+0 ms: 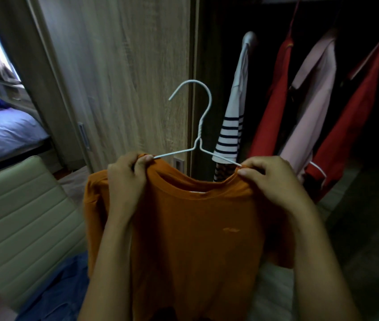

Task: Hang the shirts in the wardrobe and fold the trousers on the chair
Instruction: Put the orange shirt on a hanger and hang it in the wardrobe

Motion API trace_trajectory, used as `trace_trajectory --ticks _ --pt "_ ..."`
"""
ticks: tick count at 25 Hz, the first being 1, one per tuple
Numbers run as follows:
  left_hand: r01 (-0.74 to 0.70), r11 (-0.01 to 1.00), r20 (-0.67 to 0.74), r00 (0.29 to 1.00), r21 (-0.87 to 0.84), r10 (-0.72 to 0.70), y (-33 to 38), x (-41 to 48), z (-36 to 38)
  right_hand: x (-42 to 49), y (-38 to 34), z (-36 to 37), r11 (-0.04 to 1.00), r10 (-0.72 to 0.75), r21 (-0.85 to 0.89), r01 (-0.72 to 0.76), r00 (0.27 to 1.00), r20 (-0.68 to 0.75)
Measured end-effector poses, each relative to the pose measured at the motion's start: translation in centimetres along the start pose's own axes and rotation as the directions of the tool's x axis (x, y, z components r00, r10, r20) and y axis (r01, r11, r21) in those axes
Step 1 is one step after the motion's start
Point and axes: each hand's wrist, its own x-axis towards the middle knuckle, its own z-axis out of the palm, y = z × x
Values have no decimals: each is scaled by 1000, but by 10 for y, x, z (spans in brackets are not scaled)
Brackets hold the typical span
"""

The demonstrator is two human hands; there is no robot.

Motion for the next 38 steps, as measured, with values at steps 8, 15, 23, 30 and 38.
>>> trace_trajectory --ticks 8,15,23,30,38 --pt "15 999 -31 999 -47 -16 4 -3 4 -9 25 4 999 38 21 -35 986 -165" --pt "-11 1000 23 1000 -25 11 3 5 -5 -13 29 4 993 -9 -113 -30 944 -330" --pt "-58 966 143 989 252 22 -38 14 -28 -10 40 9 996 76 70 -51 905 -419" --pt "157 981 -103 984 114 -146 -52 29 -28 -12 48 -1 1000 18 28 -7 914 -405" --pt "46 994 -54 998 97 -41 -42 37 -18 -6 53 -6 989 -9 -144 -32 961 -278"
